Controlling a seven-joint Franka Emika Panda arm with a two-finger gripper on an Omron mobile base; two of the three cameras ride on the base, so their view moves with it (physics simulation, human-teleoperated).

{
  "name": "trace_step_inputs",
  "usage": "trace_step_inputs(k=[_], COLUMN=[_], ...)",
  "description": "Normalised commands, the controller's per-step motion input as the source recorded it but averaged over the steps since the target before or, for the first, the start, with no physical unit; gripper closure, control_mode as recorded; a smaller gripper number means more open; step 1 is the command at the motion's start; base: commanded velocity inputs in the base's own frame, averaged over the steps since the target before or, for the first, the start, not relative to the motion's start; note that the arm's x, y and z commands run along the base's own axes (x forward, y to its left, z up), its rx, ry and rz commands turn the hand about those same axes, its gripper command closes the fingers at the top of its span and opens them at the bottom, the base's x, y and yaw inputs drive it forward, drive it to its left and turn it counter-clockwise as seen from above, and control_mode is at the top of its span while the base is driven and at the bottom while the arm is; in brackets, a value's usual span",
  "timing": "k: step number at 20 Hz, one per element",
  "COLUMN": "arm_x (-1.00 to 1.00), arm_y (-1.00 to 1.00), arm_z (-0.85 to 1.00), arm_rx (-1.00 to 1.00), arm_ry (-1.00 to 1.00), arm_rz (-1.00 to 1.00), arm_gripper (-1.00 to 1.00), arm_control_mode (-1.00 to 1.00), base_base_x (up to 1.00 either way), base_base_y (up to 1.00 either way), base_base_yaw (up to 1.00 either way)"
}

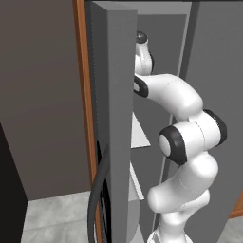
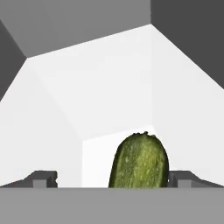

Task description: Take the bell pepper and squash out of the freezer and place them in the tupperware container on the counter. Then put the tupperware containing the vegetables back in the freezer.

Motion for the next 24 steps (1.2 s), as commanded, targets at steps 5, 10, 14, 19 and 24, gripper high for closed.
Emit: trace_step_inputs(k=[5, 10, 14, 19, 24], arm_x=[0.2, 0.08, -0.03, -0.44, -0.85], arm_y=[0.0, 0.01, 0.0, 0.0, 0.0], arm_z=[-0.3, -0.32, -0.19, -0.01, 0.2], arm_rx=[-0.02, -0.02, -0.01, 0.0, 0.0], arm_ry=[0.02, 0.01, 0.0, -0.03, -0.06], arm_rz=[0.0, 0.0, 0.0, 0.0, 0.01], arm_gripper=[1.0, 1.0, 1.0, 1.0, 1.0], arm_control_mode=[-1.0, -1.0, -1.0, -1.0, -1.0], base_base_x=[0.0, 0.0, 0.0, 0.0, 0.0], base_base_y=[0.0, 0.0, 0.0, 0.0, 0.0], base_base_yaw=[0.0, 0.0, 0.0, 0.0, 0.0])
